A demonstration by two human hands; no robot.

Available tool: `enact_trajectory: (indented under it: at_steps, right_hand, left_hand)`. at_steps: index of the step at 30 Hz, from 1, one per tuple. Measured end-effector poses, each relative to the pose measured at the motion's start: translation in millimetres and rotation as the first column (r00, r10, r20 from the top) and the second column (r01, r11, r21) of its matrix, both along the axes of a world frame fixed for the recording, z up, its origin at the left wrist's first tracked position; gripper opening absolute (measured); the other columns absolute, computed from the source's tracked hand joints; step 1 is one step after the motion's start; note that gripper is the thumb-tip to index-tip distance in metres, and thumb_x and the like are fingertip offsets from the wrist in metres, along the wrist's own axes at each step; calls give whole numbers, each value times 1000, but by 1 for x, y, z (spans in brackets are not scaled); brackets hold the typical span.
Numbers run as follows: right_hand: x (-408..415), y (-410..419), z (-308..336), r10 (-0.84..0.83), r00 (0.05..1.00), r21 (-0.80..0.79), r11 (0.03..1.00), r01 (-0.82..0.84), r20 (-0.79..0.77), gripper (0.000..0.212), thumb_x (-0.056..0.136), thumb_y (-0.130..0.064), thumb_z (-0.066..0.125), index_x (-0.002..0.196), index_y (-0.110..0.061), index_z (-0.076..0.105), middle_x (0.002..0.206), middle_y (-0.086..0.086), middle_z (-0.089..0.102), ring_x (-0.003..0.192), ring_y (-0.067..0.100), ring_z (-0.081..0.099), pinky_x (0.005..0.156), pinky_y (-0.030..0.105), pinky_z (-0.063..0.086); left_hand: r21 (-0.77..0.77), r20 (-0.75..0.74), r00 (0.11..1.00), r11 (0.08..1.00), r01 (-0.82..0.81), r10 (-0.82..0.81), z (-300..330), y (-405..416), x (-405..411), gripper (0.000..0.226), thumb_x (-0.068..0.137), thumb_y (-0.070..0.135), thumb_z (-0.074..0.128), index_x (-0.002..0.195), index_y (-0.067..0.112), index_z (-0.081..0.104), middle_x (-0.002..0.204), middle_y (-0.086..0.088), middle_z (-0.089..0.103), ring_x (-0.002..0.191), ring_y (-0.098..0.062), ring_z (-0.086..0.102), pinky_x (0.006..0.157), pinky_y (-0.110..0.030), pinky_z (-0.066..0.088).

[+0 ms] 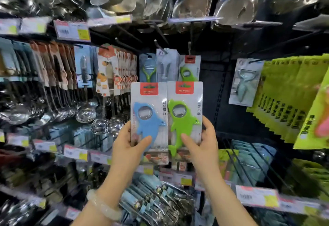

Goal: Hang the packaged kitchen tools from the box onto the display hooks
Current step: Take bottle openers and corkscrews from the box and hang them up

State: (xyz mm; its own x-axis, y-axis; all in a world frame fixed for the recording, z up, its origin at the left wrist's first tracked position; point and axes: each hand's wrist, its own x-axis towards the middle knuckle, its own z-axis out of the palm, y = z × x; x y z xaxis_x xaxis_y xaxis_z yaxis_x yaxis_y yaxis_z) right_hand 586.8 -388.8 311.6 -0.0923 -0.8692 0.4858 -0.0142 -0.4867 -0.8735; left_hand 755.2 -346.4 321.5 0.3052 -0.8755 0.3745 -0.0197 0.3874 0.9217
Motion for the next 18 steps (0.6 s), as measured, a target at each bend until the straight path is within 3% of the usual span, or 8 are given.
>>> enact_trajectory:
  at_steps: [4,7,10,12,15,18]
  right_hand:
    - [7,-15,34,-46,999,-92,995,47,14,64,84,-9,67,127,-42,34,130,0,57,114,12,59,93,33,52]
    - [11,-22,53,-95,995,-186,978,95,9,69,85,-10,67,131,-45,30,135,2,53,121,16,55,99,40,48]
    - [14,-23,66,-144,990,-260,955,139,2,75,86,-14,68,126,-63,27,144,-2,45,130,16,47,104,45,44]
    - [16,-24,71,-173,985,-285,944,164,-5,80,86,-13,67,123,-71,26,147,-4,41,133,15,43,105,45,43]
    - [17,-26,75,-197,980,-286,940,188,-6,79,86,-12,67,125,-68,28,147,-7,41,133,14,43,105,44,43]
    - [17,-26,77,-208,978,-270,942,201,3,75,86,-8,66,130,-57,30,146,-10,42,122,12,54,99,36,49]
  left_hand:
    - [-83,29,999,996,18,-16,28,-27,10,46,84,5,67,112,40,53,109,15,66,95,-1,66,74,-20,52]
    - [-126,29,999,991,38,-35,41,-37,14,49,85,7,67,109,46,51,109,20,64,95,2,64,75,-19,53]
    - [-152,-12,999,988,43,-46,45,-45,18,50,84,4,67,113,41,51,109,16,65,96,-1,65,79,-23,54]
    - [-164,-27,999,986,38,-43,45,-50,19,50,82,2,67,112,38,52,107,15,66,94,0,65,76,-19,54]
    - [-159,-45,997,985,62,-70,42,-58,20,51,82,-2,67,122,27,53,108,13,67,94,0,66,74,-14,55]
    - [-146,-66,993,986,82,-93,38,-63,21,54,82,-3,66,127,24,51,110,9,67,98,-6,66,78,-20,56]
